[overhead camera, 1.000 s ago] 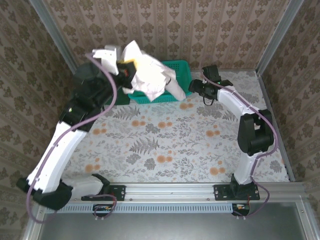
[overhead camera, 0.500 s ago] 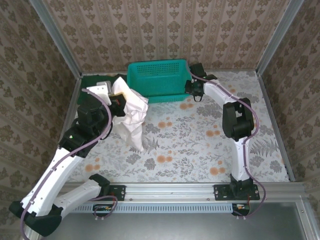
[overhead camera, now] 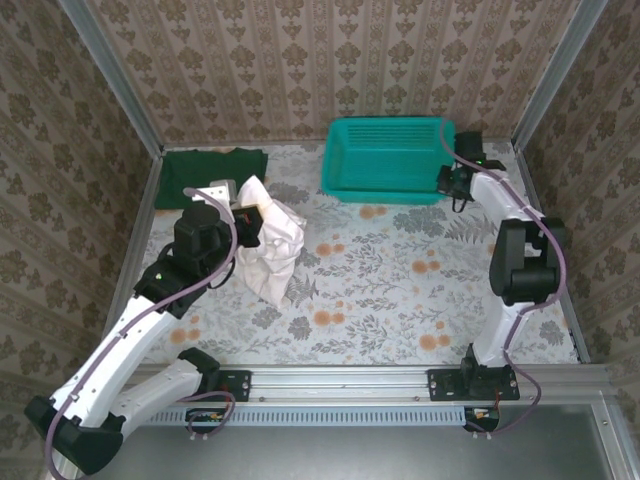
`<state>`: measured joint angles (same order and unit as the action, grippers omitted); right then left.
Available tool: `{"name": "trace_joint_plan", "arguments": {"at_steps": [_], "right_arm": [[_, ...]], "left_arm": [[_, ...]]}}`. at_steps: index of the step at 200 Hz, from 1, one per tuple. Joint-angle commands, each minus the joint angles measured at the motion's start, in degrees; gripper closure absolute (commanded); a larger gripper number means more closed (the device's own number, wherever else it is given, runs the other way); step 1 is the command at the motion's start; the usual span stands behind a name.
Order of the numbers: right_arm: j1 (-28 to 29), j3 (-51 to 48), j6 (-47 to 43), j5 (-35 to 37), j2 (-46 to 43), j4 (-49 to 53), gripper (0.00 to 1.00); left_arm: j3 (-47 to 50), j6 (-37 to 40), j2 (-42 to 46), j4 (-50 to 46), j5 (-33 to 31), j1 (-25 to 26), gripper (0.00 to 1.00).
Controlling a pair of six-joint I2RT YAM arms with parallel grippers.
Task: Fold and stack the t-shirts
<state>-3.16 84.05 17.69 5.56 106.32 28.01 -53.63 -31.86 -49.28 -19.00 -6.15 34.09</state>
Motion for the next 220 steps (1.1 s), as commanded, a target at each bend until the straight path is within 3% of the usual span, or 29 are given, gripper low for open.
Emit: {"name": "trace_joint_plan", "arguments": {"at_steps": [1,32,68,87,120,147,165,194,220], "right_arm": [[-2.2,-2.0,-6.0,8.9,-0.9,-0.9,0.87],[-5.0,0.5,-4.7,8.8,3.0,0.5,0.76],[-8.7,2.2,1.4,10.1,5.9,2.5,0.55],[-10.3,-0.2,6.3,7.0,2.2,1.6,0.42],[-8.9,-7.2,12.2,6.9,-10.8,-3.6,0.29],[-3.0,-10.2,13.8,10.1,-20.2,-6.5,0.26],[5.0,-8.7,11.2,10.1,-21.3,-7.9,0.25],[18.0,1.8,8.9,11.9,-12.8,-2.8,0.25],[25.1,15.2,6.5,16.9,-0.1,5.2,0.25]], "left_arm": [[0.6,-1.7,-0.3,4.8,1.5,-0.2,1.0],[2.6,-2.2,-0.6,5.0,2.4,-0.1,1.0],[4.4,-2.6,0.1,5.7,1.7,-0.2,1.0],[4.6,-2.3,0.0,5.7,1.2,-0.2,1.0],[6.0,-1.9,-0.7,6.8,0.3,-0.3,1.0],[7.9,-2.3,-2.1,8.2,0.5,-0.6,1.0],[9.0,-2.3,-3.0,8.8,0.8,-0.7,1.0],[10.1,-1.9,-4.1,9.1,1.2,-1.5,1.0],[11.2,-1.8,-4.0,9.5,1.8,-2.3,1.0]]}}
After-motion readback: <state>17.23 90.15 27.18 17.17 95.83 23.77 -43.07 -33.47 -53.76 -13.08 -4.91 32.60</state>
